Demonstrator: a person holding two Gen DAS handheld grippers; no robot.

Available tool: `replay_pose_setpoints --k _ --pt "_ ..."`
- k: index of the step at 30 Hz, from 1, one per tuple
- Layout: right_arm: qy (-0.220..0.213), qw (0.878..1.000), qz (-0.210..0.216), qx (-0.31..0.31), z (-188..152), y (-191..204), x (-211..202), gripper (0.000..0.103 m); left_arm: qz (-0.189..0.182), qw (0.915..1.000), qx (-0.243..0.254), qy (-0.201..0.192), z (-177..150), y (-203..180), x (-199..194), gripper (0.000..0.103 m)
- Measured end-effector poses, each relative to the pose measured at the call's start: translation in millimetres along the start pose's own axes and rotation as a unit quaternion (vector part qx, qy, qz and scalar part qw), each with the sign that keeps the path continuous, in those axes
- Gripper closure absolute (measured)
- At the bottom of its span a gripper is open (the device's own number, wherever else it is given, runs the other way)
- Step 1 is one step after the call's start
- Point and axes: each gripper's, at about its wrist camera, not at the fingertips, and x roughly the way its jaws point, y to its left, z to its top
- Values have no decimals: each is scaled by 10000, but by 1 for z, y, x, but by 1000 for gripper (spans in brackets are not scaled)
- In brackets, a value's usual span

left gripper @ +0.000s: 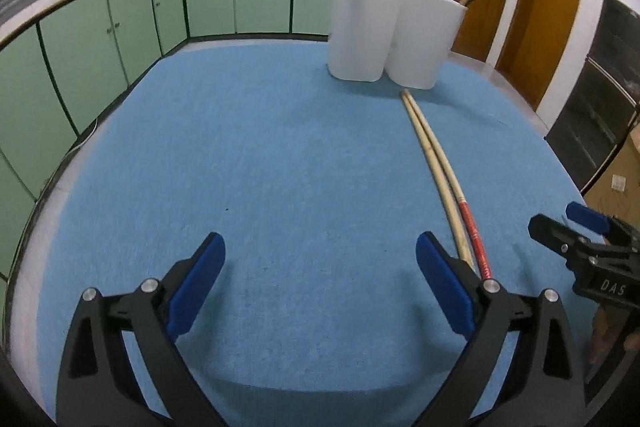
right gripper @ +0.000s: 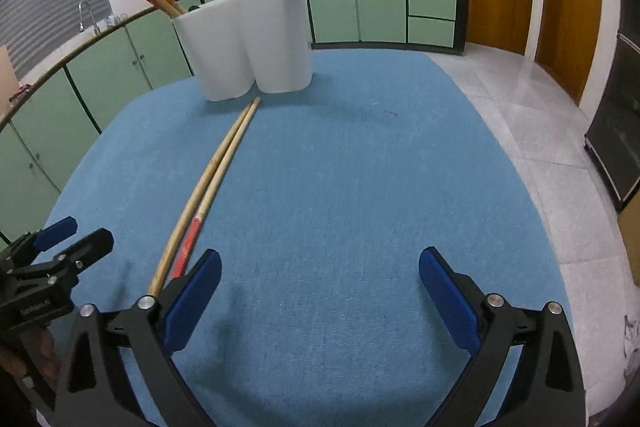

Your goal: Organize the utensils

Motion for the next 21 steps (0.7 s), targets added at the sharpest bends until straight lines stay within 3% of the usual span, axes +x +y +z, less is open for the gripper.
replay_pose_setpoints --k 6,13,21 --pt "-38 9997 216 -100 3 15 0 7 138 9997 -52 170 2 4 4 9" --pt "69 9985 463 -279 9 37 7 25 346 9992 -63 211 7 17 6 9" --pt "268 9974 530 -409 11 52 19 49 317 9990 -159 283 9 25 8 9"
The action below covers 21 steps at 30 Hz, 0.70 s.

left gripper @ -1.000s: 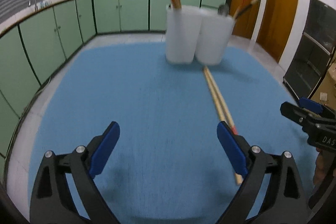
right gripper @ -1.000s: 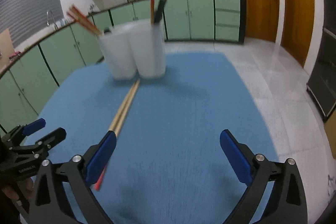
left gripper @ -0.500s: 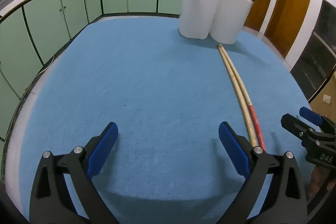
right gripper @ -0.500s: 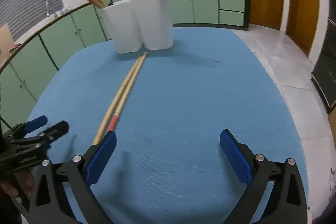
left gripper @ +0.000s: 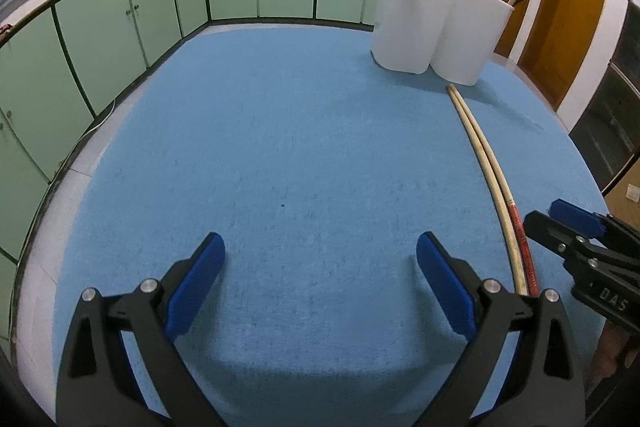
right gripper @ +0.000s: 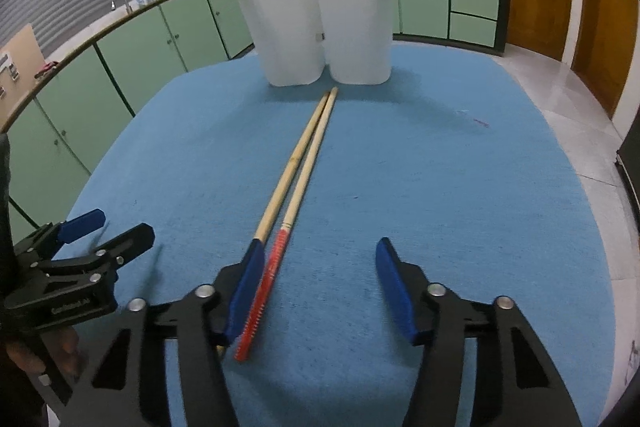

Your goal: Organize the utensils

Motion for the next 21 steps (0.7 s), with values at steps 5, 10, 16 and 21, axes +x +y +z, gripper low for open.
replay_pose_setpoints --k 5,10,16,21 --pt "37 9999 -65 -81 2 5 3 56 -12 10000 -28 43 0 1 2 9" --pt "68 9998 -99 -161 4 9 6 61 -14 10000 -17 64 1 0 4 9" --pt "93 9992 -198 -323 4 17 9 78 -1 10000 -12 53 1 -1 4 9" --pt "82 9993 -161 -319 0 14 4 95 -42 10000 -7 22 2 -7 2 9"
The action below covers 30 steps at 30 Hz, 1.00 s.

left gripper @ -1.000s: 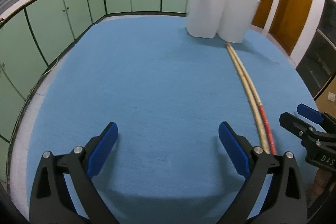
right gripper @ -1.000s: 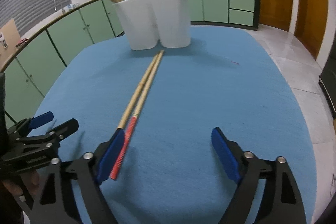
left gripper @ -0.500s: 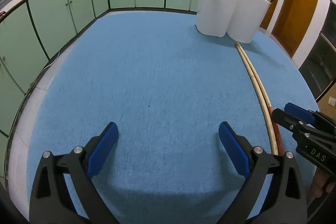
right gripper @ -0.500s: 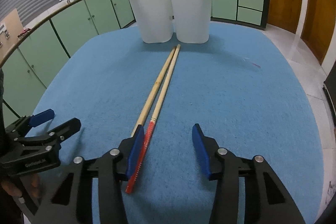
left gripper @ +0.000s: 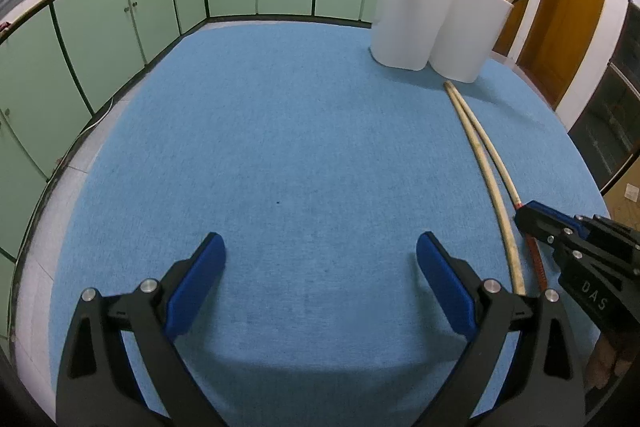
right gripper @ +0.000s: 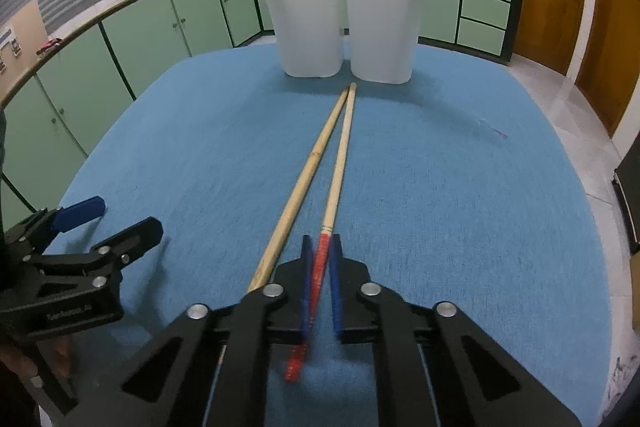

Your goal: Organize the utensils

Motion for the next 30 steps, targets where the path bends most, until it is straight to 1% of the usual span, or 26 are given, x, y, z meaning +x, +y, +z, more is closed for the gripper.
replay_pose_setpoints --k 3,5,8,12,16,20,22,23,26,28,30 --pt "-49 9999 19 121 -4 -8 -6 96 -67 10000 66 -17 -1 -7 -2 9" --pt "-158 9996 37 247 -7 -19 -14 97 -156 9998 111 -24 -1 -16 -3 9" --pt "-243 9990 -43 383 -9 -35 -25 97 -306 9994 170 -33 -2 -29 -5 9" --pt "-266 9976 -160 623 -13 -58 -31 97 -507 9984 254 -31 -3 -48 -5 9" --pt "-251 9964 -228 779 -18 -72 -32 97 -619 9974 371 -23 -3 -64 -4 9" --pt "-233 9952 -167 938 -21 -80 -31 97 -668 9966 490 24 -2 -77 1 10" --pt "-233 9951 -151 953 -21 -82 -30 97 -689 9961 546 77 -2 -81 4 17" --pt "-227 9950 -138 962 -21 -84 -30 97 -701 9958 576 131 -2 -84 7 22" --pt "-223 9949 -111 975 -21 -86 -30 97 -653 9959 615 132 -1 -88 9 23" --pt "-211 9951 -96 964 -21 -86 -29 97 -605 9961 635 133 -2 -90 7 29" --pt "-206 9951 -83 962 -21 -86 -28 97 -527 9962 675 146 -1 -93 8 39"
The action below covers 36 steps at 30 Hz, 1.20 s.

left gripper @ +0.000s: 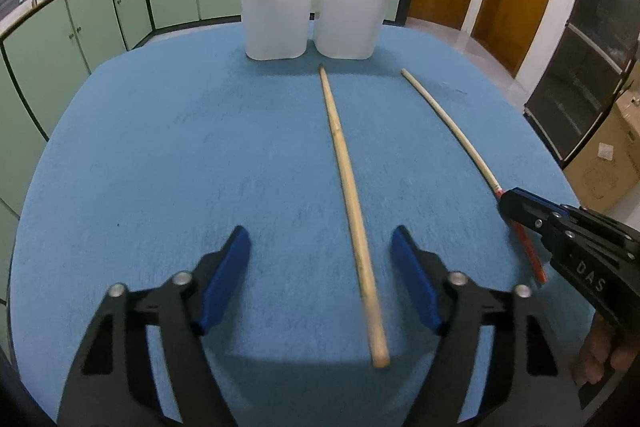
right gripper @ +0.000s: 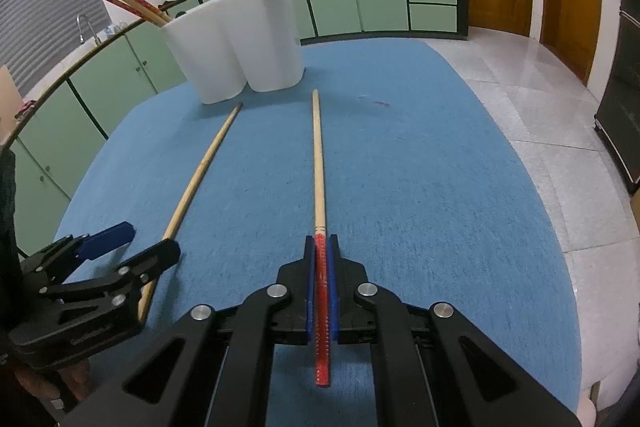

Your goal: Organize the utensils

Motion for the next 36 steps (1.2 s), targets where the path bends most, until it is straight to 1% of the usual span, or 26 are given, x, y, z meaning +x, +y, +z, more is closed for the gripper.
replay_pose_setpoints --k 1,3,4,5,6,7,9,10,12,15,21,23,26,28,29,30,31,32,34,35,36 --pt "-4 10000 3 3 0 -1 0 97 40 10000 31 11 1 -2 1 42" --pt "-3 10000 11 17 0 -1 0 97 99 9999 95 25 4 -7 1 55" --pt "-2 10000 16 23 0 -1 0 97 99 9999 110 34 4 -8 1 58" --pt "-4 10000 22 28 0 -2 0 97 109 9998 138 44 6 -9 2 64" --pt "-4 10000 28 31 0 -2 0 97 78 9998 172 42 6 -11 2 72" --pt "-5 10000 37 34 0 -3 0 97 57 9998 178 41 6 -12 2 75" --pt "-3 10000 55 40 -1 -3 0 97 41 9998 168 28 5 -14 1 93" --pt "-3 10000 67 40 -1 -4 0 97 16 9999 155 29 5 -14 2 95" --pt "4 9999 103 17 -1 -3 -1 97 -32 10000 91 17 4 -12 2 96" --pt "15 9999 132 -27 0 -2 0 97 54 10000 4 5 4 -7 1 97" --pt "60 9997 171 -183 3 8 4 97 285 9989 -377 -13 5 18 -2 97" --pt "70 9997 139 -210 5 10 6 97 263 9987 -445 -6 7 21 -1 97" --pt "96 9995 138 -268 6 11 8 96 275 9988 -407 -7 8 20 0 96" --pt "95 9994 198 -268 5 10 6 93 196 9990 -409 2 9 21 0 92" --pt "93 9993 256 -274 4 10 5 87 136 9990 -419 7 9 21 -1 83" --pt "62 9993 263 -277 3 9 3 81 94 9991 -413 -6 8 21 -3 65" --pt "24 9992 273 -275 1 8 0 79 117 9992 -386 -43 7 20 -6 55" --pt "-35 9991 320 -267 -1 7 -4 77 156 9992 -337 -126 5 19 -10 49" --pt "-102 9991 339 -240 -7 1 -12 72 180 9995 -198 -193 -1 18 -16 48" --pt "-137 9991 346 -202 -10 -2 -16 67 200 9995 -142 -181 -5 18 -17 47" --pt "-159 9991 360 -177 -12 -4 -18 61 208 9996 -121 -173 -8 19 -19 42"
